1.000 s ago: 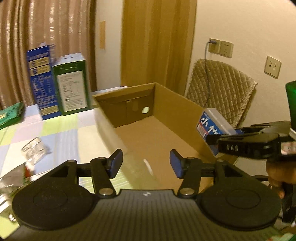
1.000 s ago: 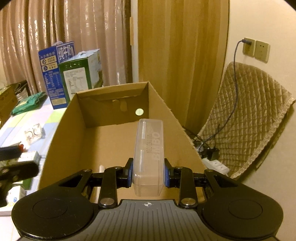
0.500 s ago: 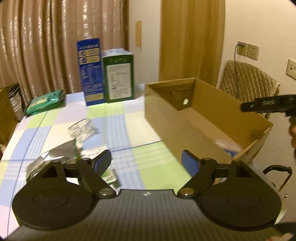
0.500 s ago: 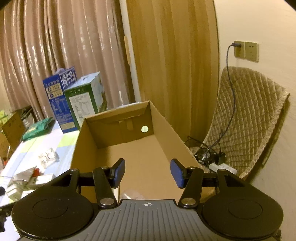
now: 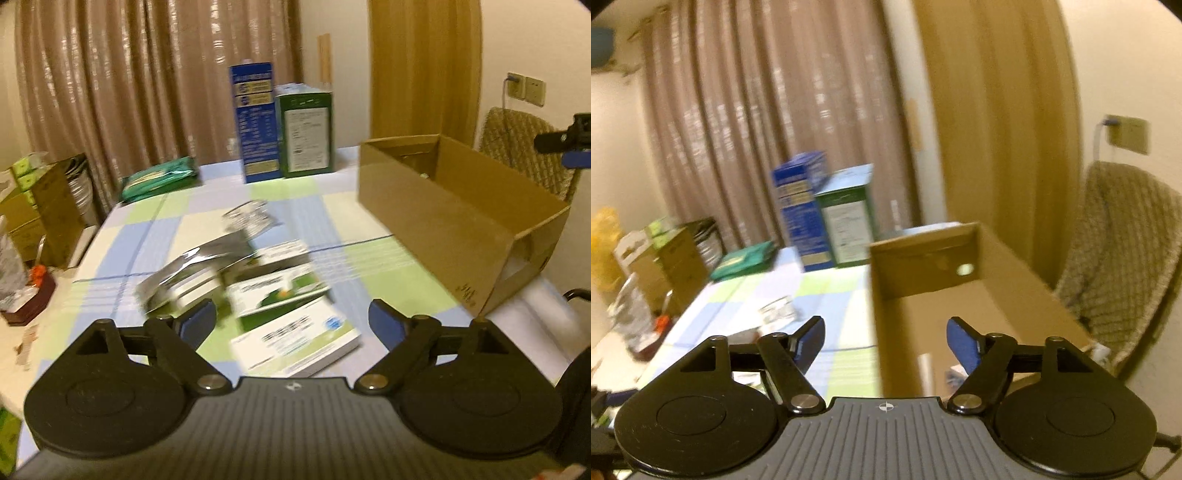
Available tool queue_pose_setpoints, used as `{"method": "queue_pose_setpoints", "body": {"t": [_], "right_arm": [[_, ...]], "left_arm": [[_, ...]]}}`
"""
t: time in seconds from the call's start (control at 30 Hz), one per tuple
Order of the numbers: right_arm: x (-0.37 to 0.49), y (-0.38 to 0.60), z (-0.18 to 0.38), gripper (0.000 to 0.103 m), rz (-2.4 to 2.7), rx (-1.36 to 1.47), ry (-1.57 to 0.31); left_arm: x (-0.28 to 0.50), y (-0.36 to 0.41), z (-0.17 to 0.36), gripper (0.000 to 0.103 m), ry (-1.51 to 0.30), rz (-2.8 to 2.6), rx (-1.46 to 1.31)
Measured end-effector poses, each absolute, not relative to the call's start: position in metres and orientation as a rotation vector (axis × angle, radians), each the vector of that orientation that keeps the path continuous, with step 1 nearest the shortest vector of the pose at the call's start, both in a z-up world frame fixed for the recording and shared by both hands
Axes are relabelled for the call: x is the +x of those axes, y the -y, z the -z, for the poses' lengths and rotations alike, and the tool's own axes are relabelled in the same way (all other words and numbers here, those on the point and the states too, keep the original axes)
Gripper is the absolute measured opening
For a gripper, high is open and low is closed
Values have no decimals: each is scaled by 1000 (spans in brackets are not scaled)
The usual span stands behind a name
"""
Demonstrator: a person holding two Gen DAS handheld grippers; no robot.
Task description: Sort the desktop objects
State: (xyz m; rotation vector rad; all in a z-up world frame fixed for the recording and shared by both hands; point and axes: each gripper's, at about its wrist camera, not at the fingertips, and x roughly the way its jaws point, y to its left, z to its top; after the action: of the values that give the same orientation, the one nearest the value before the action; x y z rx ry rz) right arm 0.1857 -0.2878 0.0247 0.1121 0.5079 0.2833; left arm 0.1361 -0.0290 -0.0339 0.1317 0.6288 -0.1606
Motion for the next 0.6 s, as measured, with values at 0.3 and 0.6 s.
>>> {"method": "queue_pose_setpoints", "body": {"t": [0.3, 0.6], "right_arm": [[169, 228, -6, 82, -405, 24, -570], [173, 194, 32, 83, -442, -52, -671]], "left_arm": [[117, -24, 29, 96, -642, 75, 105], [124, -47, 38, 96, -681, 125, 56]]}}
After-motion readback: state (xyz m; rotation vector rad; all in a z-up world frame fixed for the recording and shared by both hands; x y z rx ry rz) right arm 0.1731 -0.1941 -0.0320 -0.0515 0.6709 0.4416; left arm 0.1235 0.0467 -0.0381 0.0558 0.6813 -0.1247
